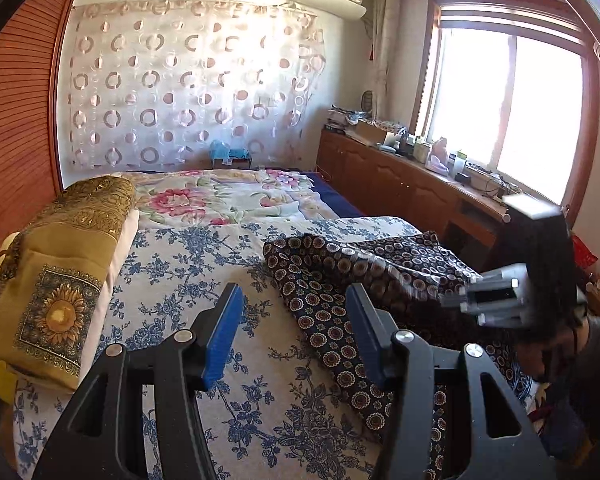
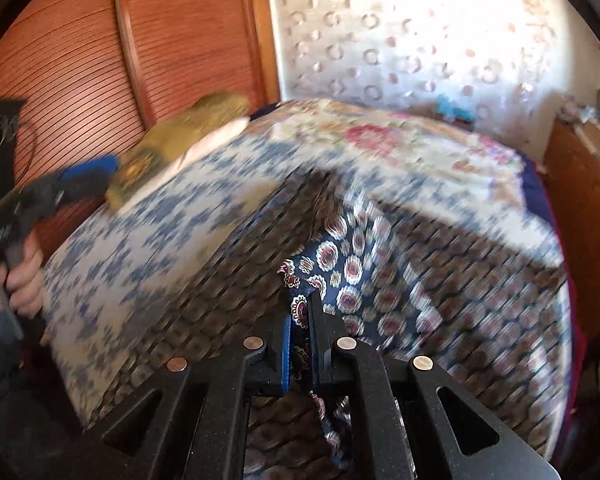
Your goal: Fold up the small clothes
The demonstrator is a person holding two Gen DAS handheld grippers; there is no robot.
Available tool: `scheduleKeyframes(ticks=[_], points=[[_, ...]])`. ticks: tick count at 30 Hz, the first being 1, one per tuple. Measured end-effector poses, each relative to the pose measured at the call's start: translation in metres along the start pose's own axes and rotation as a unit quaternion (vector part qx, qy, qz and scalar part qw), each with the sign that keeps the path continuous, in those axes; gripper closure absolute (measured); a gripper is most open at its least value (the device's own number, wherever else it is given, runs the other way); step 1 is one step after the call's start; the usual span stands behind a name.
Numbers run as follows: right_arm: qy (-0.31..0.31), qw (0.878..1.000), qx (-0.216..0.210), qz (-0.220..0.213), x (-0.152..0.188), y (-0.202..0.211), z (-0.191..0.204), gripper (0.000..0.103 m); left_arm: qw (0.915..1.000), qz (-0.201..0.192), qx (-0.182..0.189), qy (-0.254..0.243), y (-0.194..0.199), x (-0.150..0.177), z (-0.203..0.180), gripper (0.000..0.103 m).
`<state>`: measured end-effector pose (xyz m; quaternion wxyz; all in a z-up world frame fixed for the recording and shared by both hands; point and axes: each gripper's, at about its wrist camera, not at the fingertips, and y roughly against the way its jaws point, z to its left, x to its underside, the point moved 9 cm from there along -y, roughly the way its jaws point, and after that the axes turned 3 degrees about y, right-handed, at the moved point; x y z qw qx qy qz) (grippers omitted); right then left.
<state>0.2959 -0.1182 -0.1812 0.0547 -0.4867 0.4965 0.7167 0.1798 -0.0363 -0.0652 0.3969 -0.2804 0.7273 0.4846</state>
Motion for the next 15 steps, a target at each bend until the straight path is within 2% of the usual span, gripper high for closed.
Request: scheduleKeyframes(ticks=[5,9,13,15], points=[[-0.007,1.0,-0.006,0.017,0.03,-0.001,0.0,0.095,0.9999,0.011,0.003,0.001,-0.005,0.006,0.0,0.048],[-0.01,1.0,0.011,0.007,0.038,0.021,-0.004,0.081,0.9999,0.014,0.005,0.001,-0.006,0.009,-0.004,0.048],[-0.022,0.999,0.033,-0.028,0.028,0.057,-0.006,0.056,0.9998,0.018,0.008,-0.005,-0.009,0.012,-0.009,0.048],[-0.034,0.997,0.046,-0.044,0.024,0.067,-0.012,0.056,0.9997,0.02,0.009,-0.007,-0.009,0.013,-0.011,0.048]])
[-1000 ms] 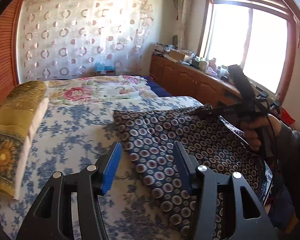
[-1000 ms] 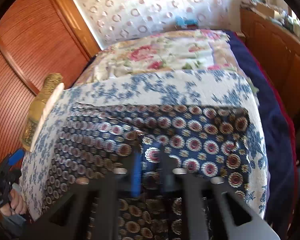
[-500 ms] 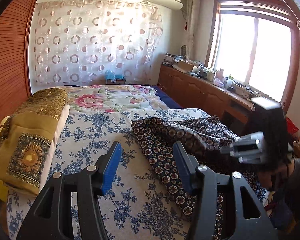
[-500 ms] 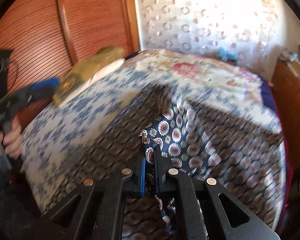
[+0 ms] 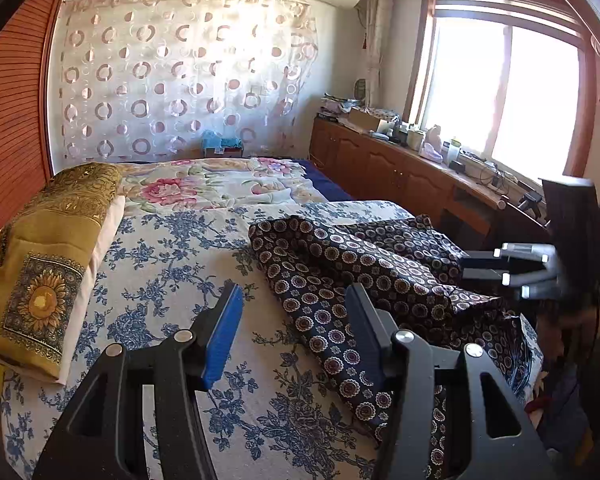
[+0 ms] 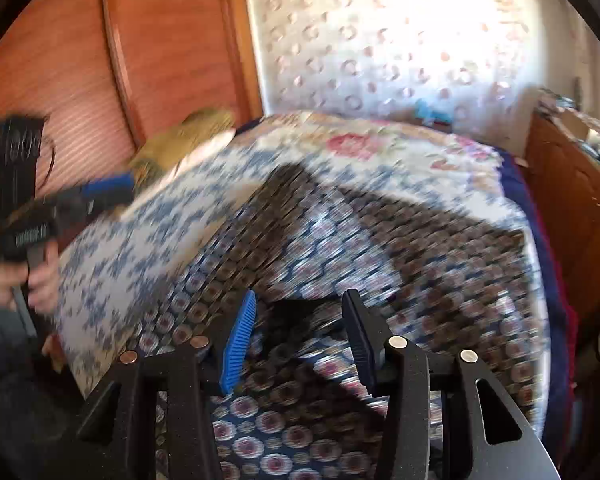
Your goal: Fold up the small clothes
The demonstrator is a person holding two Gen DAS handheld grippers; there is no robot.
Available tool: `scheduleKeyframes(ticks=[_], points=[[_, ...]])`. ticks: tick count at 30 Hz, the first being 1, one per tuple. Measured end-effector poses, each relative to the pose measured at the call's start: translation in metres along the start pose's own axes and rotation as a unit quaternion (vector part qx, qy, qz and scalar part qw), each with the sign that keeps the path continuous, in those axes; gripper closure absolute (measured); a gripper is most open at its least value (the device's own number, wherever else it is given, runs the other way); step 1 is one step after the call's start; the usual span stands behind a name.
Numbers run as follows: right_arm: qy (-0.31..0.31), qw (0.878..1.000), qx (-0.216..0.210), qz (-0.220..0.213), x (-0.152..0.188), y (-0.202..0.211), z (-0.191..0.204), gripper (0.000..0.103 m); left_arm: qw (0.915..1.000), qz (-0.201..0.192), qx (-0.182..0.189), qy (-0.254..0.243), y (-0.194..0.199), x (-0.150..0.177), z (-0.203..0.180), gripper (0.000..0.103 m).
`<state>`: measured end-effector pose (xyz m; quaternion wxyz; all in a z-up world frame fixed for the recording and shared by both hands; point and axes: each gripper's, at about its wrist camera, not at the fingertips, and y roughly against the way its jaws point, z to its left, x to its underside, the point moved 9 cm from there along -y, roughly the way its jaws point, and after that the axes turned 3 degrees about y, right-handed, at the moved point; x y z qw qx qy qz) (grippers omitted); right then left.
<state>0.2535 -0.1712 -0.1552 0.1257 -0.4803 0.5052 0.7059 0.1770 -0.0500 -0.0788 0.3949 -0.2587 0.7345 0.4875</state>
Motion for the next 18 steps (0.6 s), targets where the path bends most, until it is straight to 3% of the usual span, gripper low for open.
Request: scheduleKeyframes(ticks=[4,8,18], points=[[-0.029,0.999,0.038,-0.001,-0.004,0.013,-0.034,0.056,1.0,0.003,0.004,-0.002,-0.001,0.001,-0.002,0.048],[-0.051,0.997,0.05,0.017,-0.004,-0.001,-0.051,0.056,0.9999,0.007,0.006,-0.005,-0.004,0.004,-0.007,0.048],[-0.123,0.988,0.012,0.088,0.002,-0.048,-0.056,0.052,0.9996,0.02,0.013,-0.012,-0.008,0.012,-0.016,0.048]])
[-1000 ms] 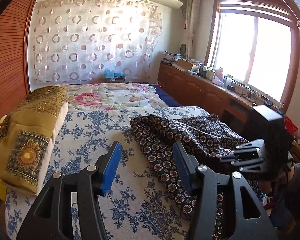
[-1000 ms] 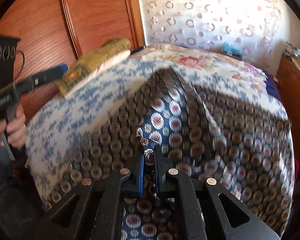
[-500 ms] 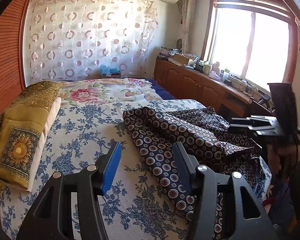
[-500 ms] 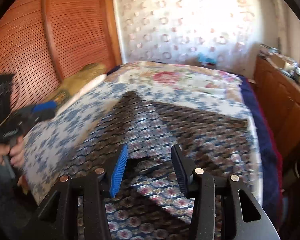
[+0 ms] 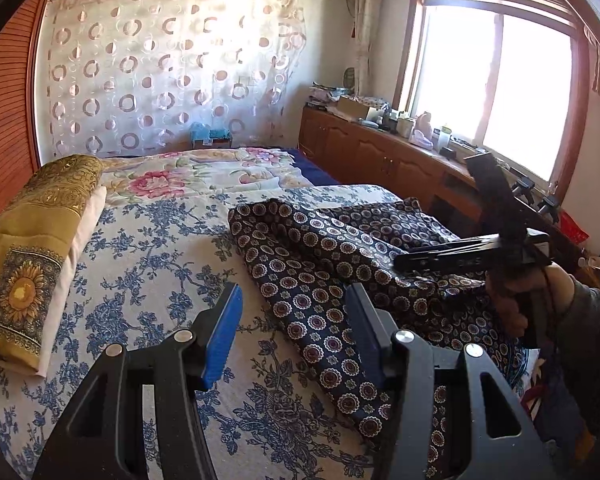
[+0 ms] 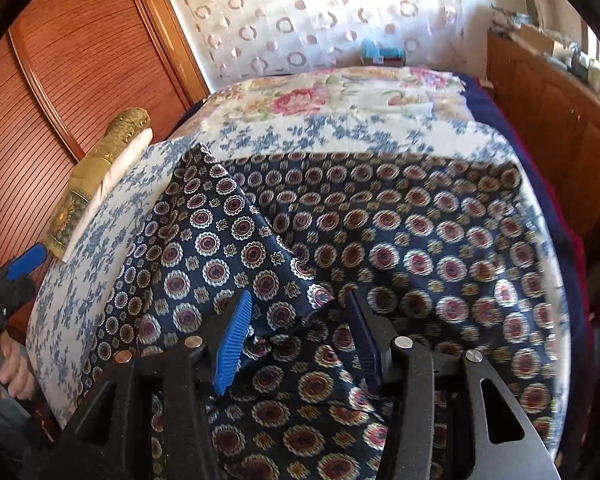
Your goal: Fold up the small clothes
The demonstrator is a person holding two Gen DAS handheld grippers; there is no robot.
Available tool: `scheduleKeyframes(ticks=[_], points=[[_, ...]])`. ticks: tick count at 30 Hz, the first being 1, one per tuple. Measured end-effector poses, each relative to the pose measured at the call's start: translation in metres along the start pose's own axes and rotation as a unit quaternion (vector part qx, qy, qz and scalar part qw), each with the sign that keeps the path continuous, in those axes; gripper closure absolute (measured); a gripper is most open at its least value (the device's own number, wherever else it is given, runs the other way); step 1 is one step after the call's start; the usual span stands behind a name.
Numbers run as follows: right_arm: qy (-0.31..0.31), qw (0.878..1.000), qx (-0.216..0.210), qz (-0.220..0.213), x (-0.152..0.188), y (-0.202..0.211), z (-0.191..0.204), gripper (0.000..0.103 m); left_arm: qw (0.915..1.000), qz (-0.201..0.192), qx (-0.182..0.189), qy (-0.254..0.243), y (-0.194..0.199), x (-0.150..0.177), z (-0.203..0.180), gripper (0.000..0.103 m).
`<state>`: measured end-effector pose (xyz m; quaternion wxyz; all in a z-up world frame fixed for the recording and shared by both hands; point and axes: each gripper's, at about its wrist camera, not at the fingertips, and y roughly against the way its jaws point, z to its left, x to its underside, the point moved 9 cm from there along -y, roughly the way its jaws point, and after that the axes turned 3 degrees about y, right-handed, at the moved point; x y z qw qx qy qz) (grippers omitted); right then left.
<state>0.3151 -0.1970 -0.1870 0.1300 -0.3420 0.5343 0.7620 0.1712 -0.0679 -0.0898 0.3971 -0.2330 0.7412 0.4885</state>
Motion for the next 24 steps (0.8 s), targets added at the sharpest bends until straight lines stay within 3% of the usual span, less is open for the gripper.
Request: scheduleKeyframes(ticks=[6,7,8,9,15,17,24], points=[[-0.02,0.999,-0.027,0.012,-0.008,-0.015,0.002,0.055,1.0,0.004,0.002,-0.001,-0.001,0.003,-0.004,0.048],[-0.016,0.999,-0.03,0.009,-0.01,-0.016,0.004,0.08,1.0,0.005,0.003,-0.001,-0.001,0.004,-0.004,0.048],[-0.008,0.999,-0.033,0.004,-0.012,-0.015,0.004,0.094,1.0,0.006,0.003,-0.002,-0.002,0.004,-0.005,0.048],[0.002,1.0,-0.03,-0.002,-0.013,-0.013,0.004,0.099,1.0,0.006,0.002,-0.002,-0.003,0.004,-0.004,0.048],[0.033,0.997,0.015,-0.068,-0.053,0.033,-0.013,0.1,0.9999,0.009,0.004,-0.002,-0.005,0.007,-0.007,0.048],[0.048,0.994,0.055,-0.077,-0.073,0.042,-0.027,0.1,0.9999,0.01,0.005,-0.004,-0.005,0.007,-0.008,0.048],[0.034,0.983,0.177,-0.04,-0.11,0.023,-0.094,0.099,0.9999,0.013,0.008,-0.006,-0.005,0.009,-0.011,0.048]])
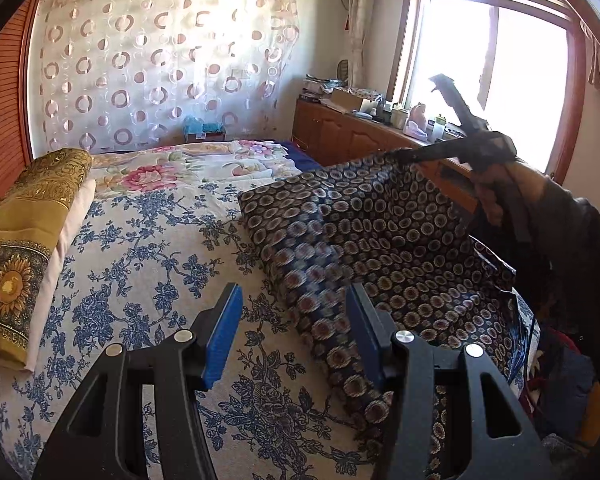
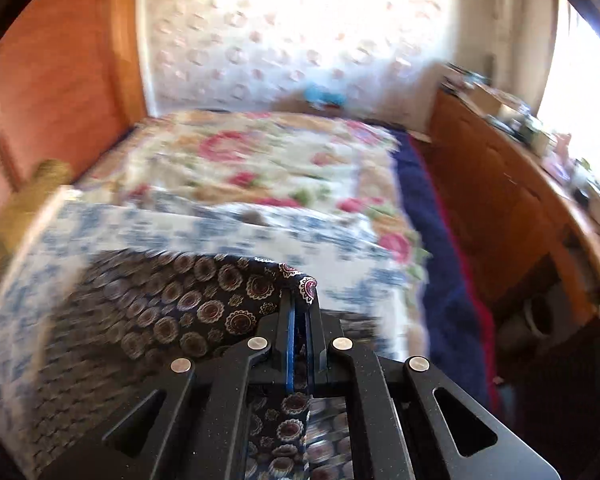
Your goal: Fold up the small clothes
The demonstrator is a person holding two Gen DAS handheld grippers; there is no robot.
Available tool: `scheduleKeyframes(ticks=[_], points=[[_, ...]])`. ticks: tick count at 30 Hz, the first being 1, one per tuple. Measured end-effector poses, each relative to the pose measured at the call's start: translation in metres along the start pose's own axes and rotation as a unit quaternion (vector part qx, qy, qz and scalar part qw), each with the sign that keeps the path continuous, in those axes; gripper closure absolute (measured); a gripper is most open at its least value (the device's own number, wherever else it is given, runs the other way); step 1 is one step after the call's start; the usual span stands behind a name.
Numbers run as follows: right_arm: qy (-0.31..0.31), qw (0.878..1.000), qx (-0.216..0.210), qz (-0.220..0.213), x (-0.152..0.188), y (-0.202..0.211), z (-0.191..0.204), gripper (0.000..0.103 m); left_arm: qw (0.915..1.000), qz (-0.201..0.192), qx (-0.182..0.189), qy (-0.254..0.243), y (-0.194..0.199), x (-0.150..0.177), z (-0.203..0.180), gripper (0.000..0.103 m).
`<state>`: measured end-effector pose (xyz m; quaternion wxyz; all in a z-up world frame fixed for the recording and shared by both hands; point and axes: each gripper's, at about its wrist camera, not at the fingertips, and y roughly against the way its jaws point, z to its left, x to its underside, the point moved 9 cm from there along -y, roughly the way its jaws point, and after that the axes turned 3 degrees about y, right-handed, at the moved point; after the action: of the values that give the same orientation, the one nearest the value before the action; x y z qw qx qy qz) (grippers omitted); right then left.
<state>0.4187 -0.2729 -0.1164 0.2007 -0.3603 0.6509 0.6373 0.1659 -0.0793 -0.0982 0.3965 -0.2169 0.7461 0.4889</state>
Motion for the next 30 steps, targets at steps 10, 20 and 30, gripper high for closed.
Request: scheduleKeyframes(ticks=[10,20,30], points=[[-0.011,1.0,0.008,-0.01,0.025,0.015,-0.006,0.055,0.9999,0.011,0.004,-0.009,-0.006,0.005,-0.008,0.048],[0.0,0.997,-0.062,-0.041,0.104,0.078,0.027,0.055,0.9997,0.015,0.003,-0.019,-0.009,0.004,-0.018,0.048],[-0.01,0.997,-0.08,-0.019,0.175,0.098,0.023,0.059,0.9995,0.028,0.012,0.002,-0.015,0.008,-0.022,0.048]])
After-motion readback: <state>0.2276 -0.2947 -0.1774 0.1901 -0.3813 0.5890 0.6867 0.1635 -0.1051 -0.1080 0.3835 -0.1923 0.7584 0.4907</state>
